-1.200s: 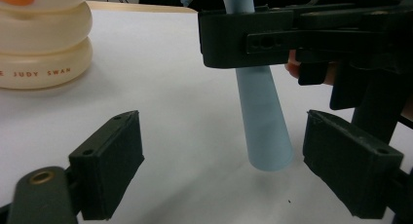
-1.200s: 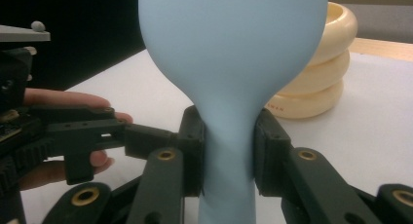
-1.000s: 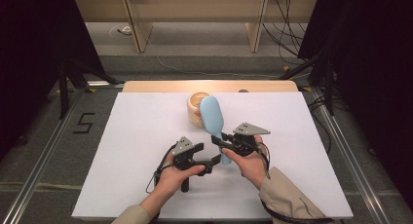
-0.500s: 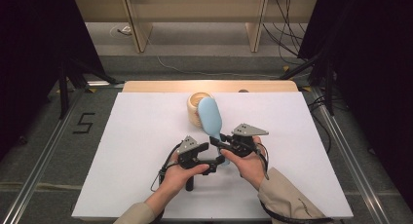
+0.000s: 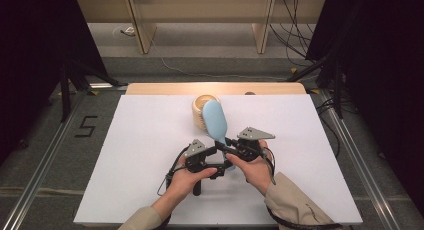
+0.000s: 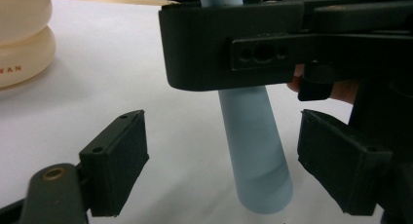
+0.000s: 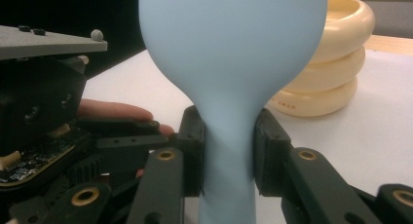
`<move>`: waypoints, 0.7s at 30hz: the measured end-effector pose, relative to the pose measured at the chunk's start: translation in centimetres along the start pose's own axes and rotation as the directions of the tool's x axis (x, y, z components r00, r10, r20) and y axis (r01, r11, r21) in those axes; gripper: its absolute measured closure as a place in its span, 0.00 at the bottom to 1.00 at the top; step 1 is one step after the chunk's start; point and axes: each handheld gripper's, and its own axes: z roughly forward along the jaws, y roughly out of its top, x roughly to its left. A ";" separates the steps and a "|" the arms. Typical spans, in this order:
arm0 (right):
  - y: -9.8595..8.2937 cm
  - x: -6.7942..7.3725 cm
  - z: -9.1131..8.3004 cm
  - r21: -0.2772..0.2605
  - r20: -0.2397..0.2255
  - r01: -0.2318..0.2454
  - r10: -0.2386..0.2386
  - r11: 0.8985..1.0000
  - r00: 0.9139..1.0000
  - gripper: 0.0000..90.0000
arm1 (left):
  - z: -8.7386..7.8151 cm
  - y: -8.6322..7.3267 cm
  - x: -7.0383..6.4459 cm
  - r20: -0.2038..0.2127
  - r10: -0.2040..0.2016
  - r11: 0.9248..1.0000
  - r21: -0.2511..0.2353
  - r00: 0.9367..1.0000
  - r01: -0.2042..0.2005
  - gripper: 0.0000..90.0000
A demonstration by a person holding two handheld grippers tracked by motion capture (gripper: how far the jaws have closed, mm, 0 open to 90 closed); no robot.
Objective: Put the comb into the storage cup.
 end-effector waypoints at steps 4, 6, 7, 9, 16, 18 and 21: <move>0.0 0.0 0.0 0.000 -0.002 -0.003 0.003 1.000 1.000 0.78 | 0.1 -0.1 0.1 0.006 -0.006 1.000 0.000 1.000 0.006 0.24; 0.0 0.0 0.0 0.002 -0.002 -0.003 0.003 1.000 1.000 0.78 | 0.2 -0.1 0.2 0.006 -0.006 1.000 -0.003 1.000 0.006 0.26; 0.0 0.0 0.0 0.003 -0.003 -0.002 0.002 1.000 1.000 0.78 | 0.2 -0.1 0.2 0.005 -0.008 1.000 -0.005 1.000 0.008 0.27; -0.1 0.0 0.1 0.004 -0.003 -0.001 0.001 1.000 1.000 0.78 | 0.2 -0.1 0.3 0.001 -0.005 1.000 -0.009 1.000 0.005 0.30; -0.1 0.0 0.1 0.008 0.000 0.002 -0.002 1.000 1.000 0.78 | 0.3 -0.2 0.2 0.011 -0.008 1.000 -0.016 1.000 0.008 0.38; -0.1 0.0 0.1 0.010 0.000 0.000 0.000 1.000 1.000 0.78 | 0.3 -0.2 0.2 0.015 -0.009 1.000 -0.020 1.000 0.010 0.41; -0.1 0.0 0.2 0.013 0.000 0.000 0.000 1.000 1.000 0.78 | 0.5 -0.3 0.1 0.024 -0.017 1.000 -0.024 1.000 0.017 0.46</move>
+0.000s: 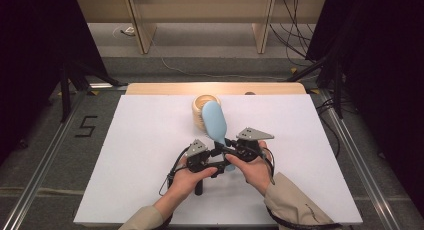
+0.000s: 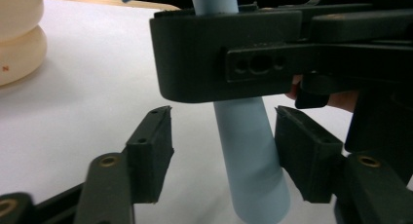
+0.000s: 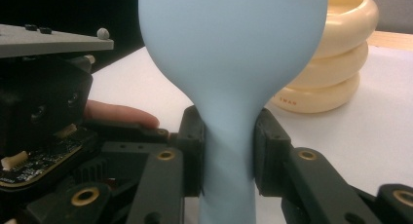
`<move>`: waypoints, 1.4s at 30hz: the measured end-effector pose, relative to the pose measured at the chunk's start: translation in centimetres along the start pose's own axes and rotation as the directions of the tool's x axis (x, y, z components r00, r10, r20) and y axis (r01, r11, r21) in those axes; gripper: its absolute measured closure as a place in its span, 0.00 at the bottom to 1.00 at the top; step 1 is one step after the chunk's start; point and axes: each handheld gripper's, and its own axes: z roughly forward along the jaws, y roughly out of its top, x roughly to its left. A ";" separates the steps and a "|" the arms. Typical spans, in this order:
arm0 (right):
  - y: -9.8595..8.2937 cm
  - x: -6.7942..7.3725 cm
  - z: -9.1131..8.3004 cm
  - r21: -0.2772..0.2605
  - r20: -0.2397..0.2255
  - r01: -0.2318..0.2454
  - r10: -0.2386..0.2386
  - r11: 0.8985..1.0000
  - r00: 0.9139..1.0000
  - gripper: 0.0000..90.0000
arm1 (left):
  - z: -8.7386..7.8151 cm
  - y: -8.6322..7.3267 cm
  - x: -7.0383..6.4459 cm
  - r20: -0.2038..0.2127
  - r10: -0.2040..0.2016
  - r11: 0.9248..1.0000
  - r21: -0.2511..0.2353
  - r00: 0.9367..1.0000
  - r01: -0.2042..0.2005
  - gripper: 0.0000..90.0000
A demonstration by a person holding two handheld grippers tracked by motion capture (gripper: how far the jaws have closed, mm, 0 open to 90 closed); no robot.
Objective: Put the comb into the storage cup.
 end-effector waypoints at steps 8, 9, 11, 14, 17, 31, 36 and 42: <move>0.0 0.0 0.1 0.006 0.006 0.002 -0.002 1.000 1.000 0.78 | 0.1 -0.1 -0.1 0.030 -0.029 0.999 -0.018 0.999 0.029 0.62; -0.1 0.0 0.1 0.007 0.008 0.003 -0.004 1.000 1.000 0.78 | 0.1 -0.2 -0.1 0.033 -0.032 0.999 -0.020 0.999 0.032 0.64; -0.1 0.0 0.1 0.010 0.009 0.006 -0.006 1.000 1.000 0.78 | 0.1 -0.2 -0.1 0.042 -0.038 0.999 -0.024 0.998 0.039 0.68; -0.1 0.0 0.1 0.012 0.015 0.010 -0.011 1.000 1.000 0.78 | 0.1 -0.3 -0.1 0.052 -0.054 0.998 -0.028 0.997 0.055 0.71; 0.0 0.0 0.1 0.014 0.015 0.012 -0.013 1.000 1.000 0.78 | 0.0 -0.3 0.1 0.057 -0.080 0.996 -0.030 0.995 0.082 0.72; 0.1 0.0 0.3 0.058 0.007 0.015 -0.016 0.998 1.000 0.66 | 0.1 -0.6 0.3 0.126 -0.213 0.976 -0.022 0.969 0.217 0.75; 0.2 -0.1 0.3 0.056 0.008 0.007 -0.007 0.998 1.000 0.61 | 0.0 -0.6 0.4 0.134 -0.224 0.973 -0.026 0.965 0.230 0.75; 0.5 -0.2 0.2 0.052 -0.001 -0.011 0.011 0.999 1.000 0.52 | 0.0 -0.6 0.5 0.128 -0.217 0.975 -0.027 0.968 0.222 0.75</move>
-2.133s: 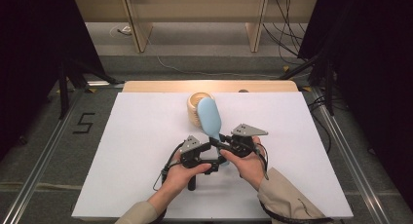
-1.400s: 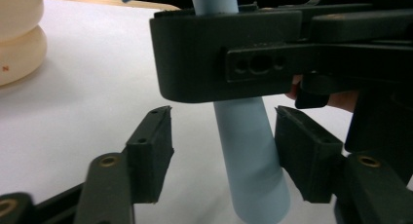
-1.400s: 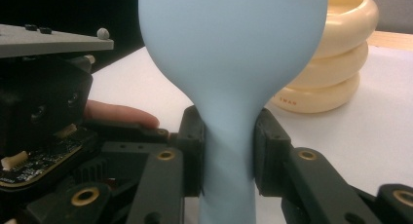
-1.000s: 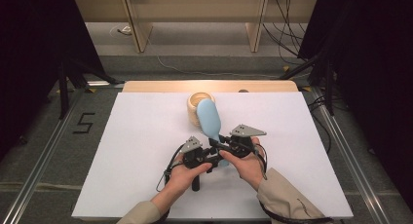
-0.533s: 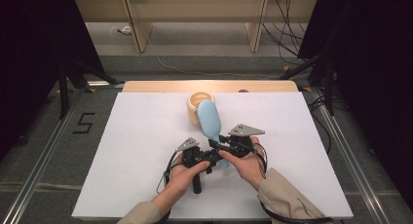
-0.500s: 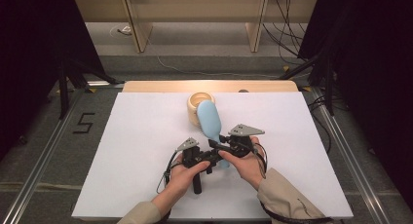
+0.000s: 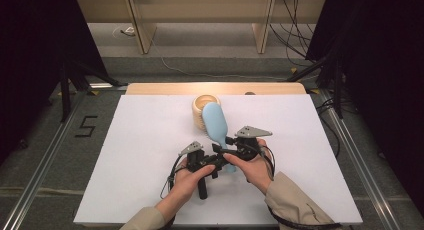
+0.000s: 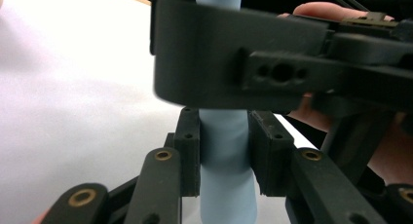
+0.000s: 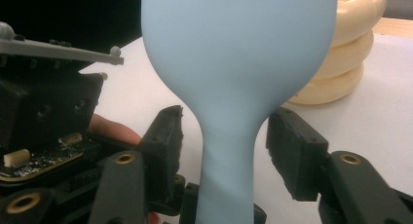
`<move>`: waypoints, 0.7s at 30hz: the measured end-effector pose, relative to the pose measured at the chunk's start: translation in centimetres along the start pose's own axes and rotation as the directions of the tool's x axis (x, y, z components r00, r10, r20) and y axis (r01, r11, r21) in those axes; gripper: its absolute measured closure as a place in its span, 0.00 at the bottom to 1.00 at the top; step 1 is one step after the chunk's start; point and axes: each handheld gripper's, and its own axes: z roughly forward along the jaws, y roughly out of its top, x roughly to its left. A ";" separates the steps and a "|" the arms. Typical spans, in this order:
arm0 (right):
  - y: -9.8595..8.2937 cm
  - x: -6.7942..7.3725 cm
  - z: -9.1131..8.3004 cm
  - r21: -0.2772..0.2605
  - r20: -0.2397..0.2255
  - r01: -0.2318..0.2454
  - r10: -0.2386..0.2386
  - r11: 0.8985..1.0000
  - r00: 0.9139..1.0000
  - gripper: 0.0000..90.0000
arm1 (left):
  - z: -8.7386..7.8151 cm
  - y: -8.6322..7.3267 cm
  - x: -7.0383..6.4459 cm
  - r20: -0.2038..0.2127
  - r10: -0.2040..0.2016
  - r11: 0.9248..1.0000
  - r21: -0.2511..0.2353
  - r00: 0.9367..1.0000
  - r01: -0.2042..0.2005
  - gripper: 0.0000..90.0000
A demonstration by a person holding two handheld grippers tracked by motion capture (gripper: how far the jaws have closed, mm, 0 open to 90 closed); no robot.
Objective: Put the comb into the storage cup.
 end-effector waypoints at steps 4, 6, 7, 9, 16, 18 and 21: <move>0.3 -0.1 -0.2 0.001 0.003 -0.005 0.005 1.000 1.000 0.44 | -0.1 0.0 0.1 -0.004 0.002 1.000 0.000 1.000 -0.002 0.75; 0.4 -0.1 -0.4 0.004 0.007 -0.007 0.007 1.000 1.000 0.39 | -0.1 0.1 0.0 -0.005 0.001 1.000 -0.002 1.000 -0.001 0.75; 0.5 -0.2 -0.5 -0.002 0.011 -0.004 0.004 1.000 1.000 0.38 | -0.1 0.1 0.1 -0.004 0.001 1.000 -0.002 1.000 -0.001 0.75; 0.6 -0.1 -0.7 -0.005 0.007 -0.009 0.009 1.000 1.000 0.35 | -0.1 0.1 0.1 -0.004 0.002 1.000 -0.003 1.000 -0.002 0.75; 0.9 -0.1 -1.0 0.008 -0.007 0.005 -0.005 1.000 1.000 0.26 | -0.2 0.1 0.1 -0.005 0.006 1.000 -0.005 1.000 -0.006 0.75; 1.0 -0.1 -1.0 0.006 -0.011 0.009 -0.009 1.000 1.000 0.24 | -0.2 0.2 0.1 -0.003 0.006 1.000 -0.005 1.000 -0.006 0.75; 1.2 -0.1 -1.3 -0.001 -0.011 0.012 -0.012 1.000 1.000 0.21 | -0.2 0.2 0.1 -0.002 0.008 1.000 -0.004 1.000 -0.008 0.75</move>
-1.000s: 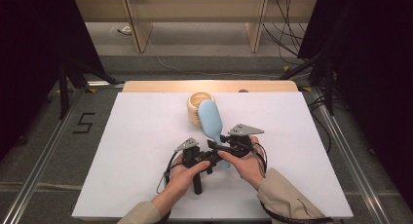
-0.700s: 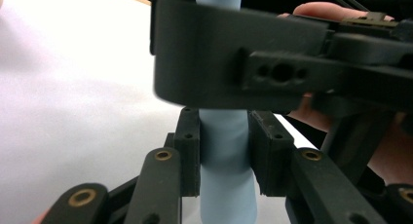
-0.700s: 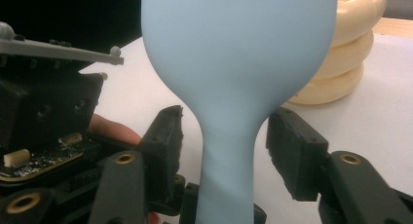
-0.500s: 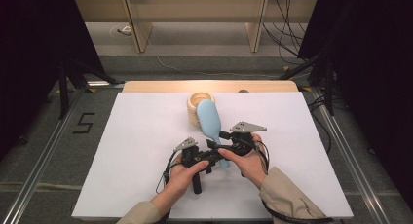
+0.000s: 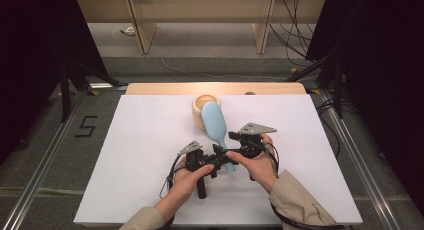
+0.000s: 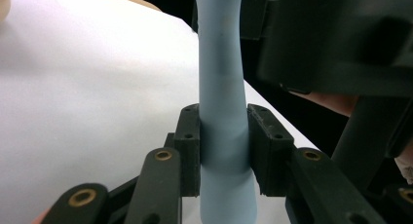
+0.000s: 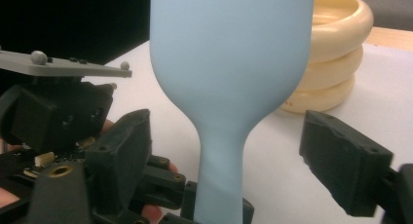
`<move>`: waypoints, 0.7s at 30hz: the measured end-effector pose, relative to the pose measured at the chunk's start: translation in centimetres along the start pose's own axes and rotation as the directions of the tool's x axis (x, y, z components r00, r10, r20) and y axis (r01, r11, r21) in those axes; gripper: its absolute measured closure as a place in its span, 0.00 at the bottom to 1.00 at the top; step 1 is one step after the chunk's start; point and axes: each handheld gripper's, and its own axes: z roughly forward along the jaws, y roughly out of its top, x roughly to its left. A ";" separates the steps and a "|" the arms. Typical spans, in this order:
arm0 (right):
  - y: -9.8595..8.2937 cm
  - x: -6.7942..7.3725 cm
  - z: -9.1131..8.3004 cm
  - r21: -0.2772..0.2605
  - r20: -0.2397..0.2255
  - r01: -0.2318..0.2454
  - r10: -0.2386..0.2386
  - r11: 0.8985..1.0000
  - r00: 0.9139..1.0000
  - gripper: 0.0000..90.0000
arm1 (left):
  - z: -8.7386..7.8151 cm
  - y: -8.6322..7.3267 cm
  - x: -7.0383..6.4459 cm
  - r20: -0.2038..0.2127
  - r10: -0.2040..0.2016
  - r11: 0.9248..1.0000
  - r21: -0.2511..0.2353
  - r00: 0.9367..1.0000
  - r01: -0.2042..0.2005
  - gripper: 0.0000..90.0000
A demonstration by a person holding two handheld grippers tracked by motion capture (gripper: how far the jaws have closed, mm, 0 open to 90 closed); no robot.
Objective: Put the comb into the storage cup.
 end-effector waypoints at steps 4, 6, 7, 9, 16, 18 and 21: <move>0.4 -0.1 -0.5 -0.017 -0.003 0.004 -0.004 1.000 1.000 0.19 | 0.0 0.0 0.1 -0.002 0.000 1.000 0.000 1.000 0.000 0.75; 0.6 -0.2 -0.7 -0.023 -0.001 0.007 -0.007 1.000 1.000 0.18 | -0.1 0.0 0.1 -0.002 0.000 1.000 -0.001 1.000 0.000 0.75; 0.7 -0.2 -0.7 -0.028 -0.001 0.006 -0.006 1.000 1.000 0.18 | -0.1 0.0 0.1 -0.003 0.000 1.000 -0.001 1.000 0.000 0.75; 0.9 -0.2 -1.0 -0.034 0.000 0.008 -0.008 0.999 1.000 0.18 | -0.1 0.0 0.1 -0.002 0.001 1.000 -0.001 1.000 -0.001 0.75; 1.6 -0.2 -1.6 -0.055 0.003 0.014 -0.014 0.998 1.000 0.17 | -0.1 0.0 0.1 -0.001 0.001 1.000 -0.001 1.000 -0.001 0.75; 1.8 -0.2 -1.8 -0.062 0.004 0.018 -0.018 0.998 1.000 0.17 | -0.1 0.0 0.1 0.000 0.000 1.000 -0.001 1.000 0.000 0.75; 2.0 -0.2 -2.1 -0.068 0.006 0.019 -0.019 0.998 1.000 0.17 | 0.0 0.0 0.0 0.000 0.000 1.000 -0.001 1.000 0.000 0.75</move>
